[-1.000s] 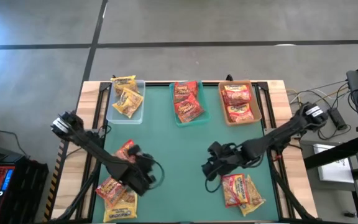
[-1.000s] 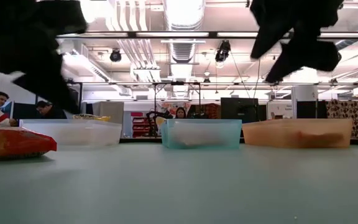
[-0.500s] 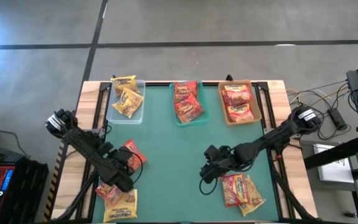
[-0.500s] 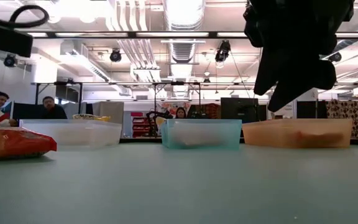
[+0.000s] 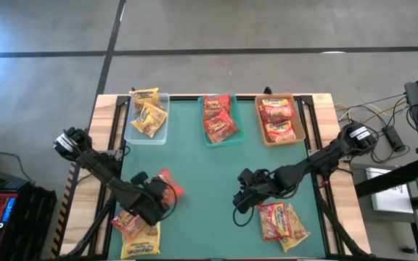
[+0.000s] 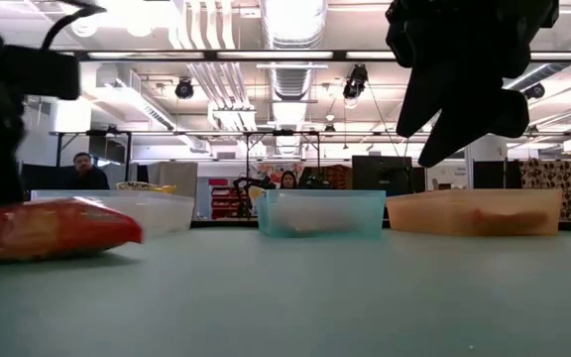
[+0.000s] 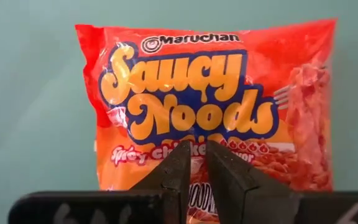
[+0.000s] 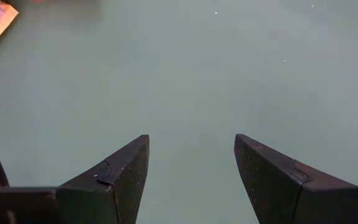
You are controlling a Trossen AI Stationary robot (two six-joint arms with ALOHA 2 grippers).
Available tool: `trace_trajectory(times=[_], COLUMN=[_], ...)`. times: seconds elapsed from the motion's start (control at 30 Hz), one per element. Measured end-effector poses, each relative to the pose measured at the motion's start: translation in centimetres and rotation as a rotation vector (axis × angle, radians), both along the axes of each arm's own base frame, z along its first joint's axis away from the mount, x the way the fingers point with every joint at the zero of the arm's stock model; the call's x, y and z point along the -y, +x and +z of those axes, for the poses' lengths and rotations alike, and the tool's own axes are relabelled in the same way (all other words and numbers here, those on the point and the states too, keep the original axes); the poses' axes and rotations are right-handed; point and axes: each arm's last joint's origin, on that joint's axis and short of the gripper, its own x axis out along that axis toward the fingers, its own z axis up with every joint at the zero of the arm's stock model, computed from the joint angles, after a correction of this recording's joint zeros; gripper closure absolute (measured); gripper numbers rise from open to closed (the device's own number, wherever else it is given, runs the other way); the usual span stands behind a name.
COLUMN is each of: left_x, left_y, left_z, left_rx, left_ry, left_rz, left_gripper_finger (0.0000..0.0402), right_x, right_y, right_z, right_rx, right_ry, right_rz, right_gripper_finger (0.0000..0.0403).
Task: Sort Maruchan noodles
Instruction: Put the red noodle pack into the green bin
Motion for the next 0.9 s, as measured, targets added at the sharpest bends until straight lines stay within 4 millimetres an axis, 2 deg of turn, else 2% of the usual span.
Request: trace_trajectory(times=[0.2, 0.33, 0.43, 0.57, 0.77, 0.9], left_x=[0.0, -1.3, -2.4, -2.8, -3.1, -2.9], left_y=[4.3, 7.6, 8.8, 7.9, 4.2, 1.9], left_z=[0.6, 0.9, 1.2, 2.2, 3.0, 3.1], left_rx=[0.27, 0.415, 0.459, 0.417, 0.269, 0.209], left_ry=[-0.037, 0.003, 0.036, 0.076, 0.069, 0.005], left_rz=[-0.141, -0.203, -0.213, -0.234, -0.154, -0.095], left_gripper_finger=[0.0364, 0.0364, 0.0364, 0.0364, 0.0364, 0.0364], right_x=[-0.2, -0.5, -0.7, -1.1, -2.2, -2.8], right_y=[0.5, 1.2, 1.6, 2.0, 3.8, 5.1], right_z=[0.4, 0.9, 1.4, 1.3, -0.5, -1.7], right_rx=[0.065, 0.162, 0.227, 0.296, 0.371, 0.397], right_ry=[0.015, 0.021, 0.022, -0.03, -0.073, -0.077], right_rz=[0.008, 0.018, 0.025, 0.003, 0.076, 0.127], right_gripper_finger=[0.0179, 0.0179, 0.0179, 0.0179, 0.0179, 0.0179])
